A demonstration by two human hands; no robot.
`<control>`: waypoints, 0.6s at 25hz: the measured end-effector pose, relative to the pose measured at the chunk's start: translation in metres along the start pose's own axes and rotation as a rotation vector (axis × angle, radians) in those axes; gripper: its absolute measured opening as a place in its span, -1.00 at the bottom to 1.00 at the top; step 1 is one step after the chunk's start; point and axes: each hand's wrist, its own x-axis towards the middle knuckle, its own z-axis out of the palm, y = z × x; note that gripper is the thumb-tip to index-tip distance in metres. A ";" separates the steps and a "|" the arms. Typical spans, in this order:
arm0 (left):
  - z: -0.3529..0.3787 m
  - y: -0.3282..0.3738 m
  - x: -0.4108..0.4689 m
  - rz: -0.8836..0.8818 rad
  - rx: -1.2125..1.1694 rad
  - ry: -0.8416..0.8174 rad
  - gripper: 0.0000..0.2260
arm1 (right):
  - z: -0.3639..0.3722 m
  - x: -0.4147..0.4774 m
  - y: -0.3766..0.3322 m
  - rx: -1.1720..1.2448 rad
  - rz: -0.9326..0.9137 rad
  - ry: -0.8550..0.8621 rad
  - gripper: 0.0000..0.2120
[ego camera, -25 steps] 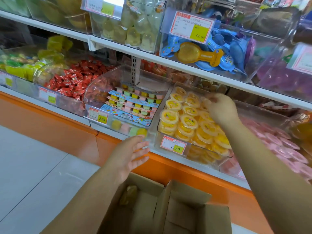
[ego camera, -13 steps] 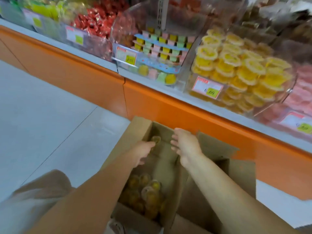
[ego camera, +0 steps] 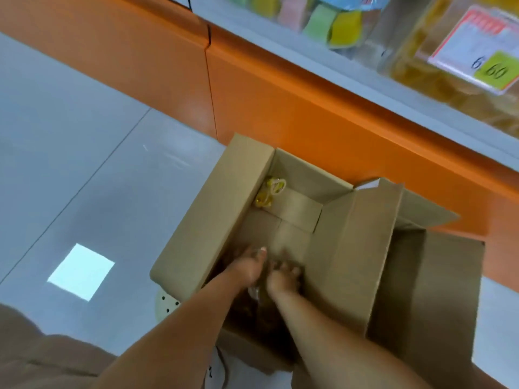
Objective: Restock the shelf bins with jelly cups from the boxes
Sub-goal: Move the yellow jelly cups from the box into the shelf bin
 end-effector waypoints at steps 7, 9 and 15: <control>-0.010 0.006 0.013 -0.026 -0.066 -0.055 -0.42 | -0.005 0.009 0.000 0.287 0.092 -0.039 -0.40; -0.010 0.009 0.016 -0.030 -0.075 -0.053 -0.43 | -0.007 0.010 -0.001 0.441 0.161 -0.092 -0.32; -0.006 0.002 0.029 -0.060 -0.127 -0.064 -0.39 | -0.010 0.007 -0.003 0.627 0.218 -0.223 -0.32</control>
